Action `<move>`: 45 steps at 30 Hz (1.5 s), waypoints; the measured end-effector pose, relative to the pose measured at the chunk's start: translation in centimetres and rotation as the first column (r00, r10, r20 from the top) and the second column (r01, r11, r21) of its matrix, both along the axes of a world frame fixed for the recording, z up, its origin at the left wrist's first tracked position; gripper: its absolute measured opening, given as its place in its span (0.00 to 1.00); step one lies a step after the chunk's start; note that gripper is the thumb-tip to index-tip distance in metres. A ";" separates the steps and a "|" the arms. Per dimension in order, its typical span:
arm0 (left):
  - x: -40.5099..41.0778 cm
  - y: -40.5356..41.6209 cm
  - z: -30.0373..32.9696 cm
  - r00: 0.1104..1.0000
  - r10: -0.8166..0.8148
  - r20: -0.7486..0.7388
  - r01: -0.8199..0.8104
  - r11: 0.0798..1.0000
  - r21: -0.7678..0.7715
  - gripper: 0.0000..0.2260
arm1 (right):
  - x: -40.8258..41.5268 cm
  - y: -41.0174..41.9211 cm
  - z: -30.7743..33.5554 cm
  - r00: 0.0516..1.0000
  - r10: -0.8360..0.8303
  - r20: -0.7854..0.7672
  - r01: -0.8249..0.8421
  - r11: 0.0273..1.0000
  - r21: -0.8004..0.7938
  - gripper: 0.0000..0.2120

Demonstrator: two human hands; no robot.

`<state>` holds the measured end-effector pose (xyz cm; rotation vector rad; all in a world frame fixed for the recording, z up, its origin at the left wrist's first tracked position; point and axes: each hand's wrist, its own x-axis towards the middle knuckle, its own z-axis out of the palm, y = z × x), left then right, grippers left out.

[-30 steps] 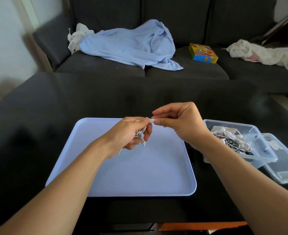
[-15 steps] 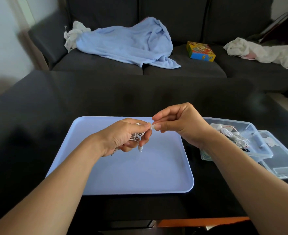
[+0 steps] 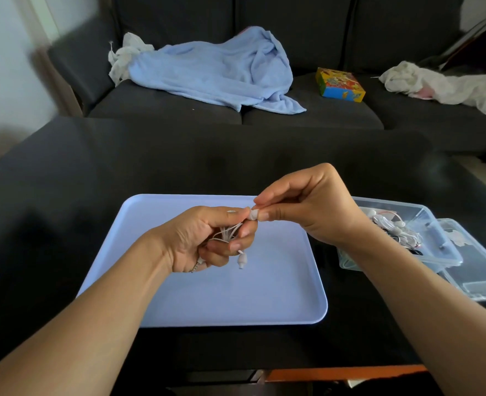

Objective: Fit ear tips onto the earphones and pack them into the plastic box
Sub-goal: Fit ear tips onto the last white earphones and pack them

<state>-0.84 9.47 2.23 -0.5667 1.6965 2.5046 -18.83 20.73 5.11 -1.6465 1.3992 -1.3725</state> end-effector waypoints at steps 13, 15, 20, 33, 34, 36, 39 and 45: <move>-1.0 1.4 0.7 0.985 0.168 -0.034 -0.149 0.739 -0.657 0.17 | 0.0 0.5 -1.2 0.936 -0.227 0.270 0.132 0.935 0.329 0.07; -1.0 1.6 0.6 0.979 0.195 -0.062 -0.177 0.656 -0.734 0.17 | 0.1 0.2 -1.7 0.873 -0.279 0.401 0.112 0.913 0.392 0.07; -0.5 1.4 1.1 0.997 0.066 0.042 -0.047 0.939 -0.340 0.15 | -0.9 0.4 -1.5 0.975 -0.046 0.219 -0.008 0.971 0.239 0.12; -0.3 0.9 1.1 0.999 0.043 -0.011 -0.044 0.998 -0.049 0.15 | -0.7 0.6 -1.1 0.985 0.122 0.122 -0.146 0.966 0.211 0.12; -0.3 0.8 1.1 0.999 0.049 -0.008 -0.049 0.998 -0.047 0.15 | -0.6 0.5 -1.2 0.986 0.119 0.121 -0.142 0.968 0.206 0.12; -0.2 0.8 1.1 0.998 0.066 -0.003 -0.066 0.997 -0.039 0.14 | -0.6 0.4 -1.2 0.984 0.108 0.143 -0.136 0.969 0.207 0.13; -0.4 0.7 1.3 0.997 0.077 -0.010 -0.077 0.996 -0.050 0.14 | -1.0 0.5 -1.1 0.973 0.122 0.197 -0.167 0.958 0.235 0.13; -1.0 1.3 1.3 0.981 0.183 -0.062 -0.193 0.947 -0.256 0.15 | -0.7 0.7 -1.1 0.992 -0.087 0.089 0.077 0.991 0.110 0.11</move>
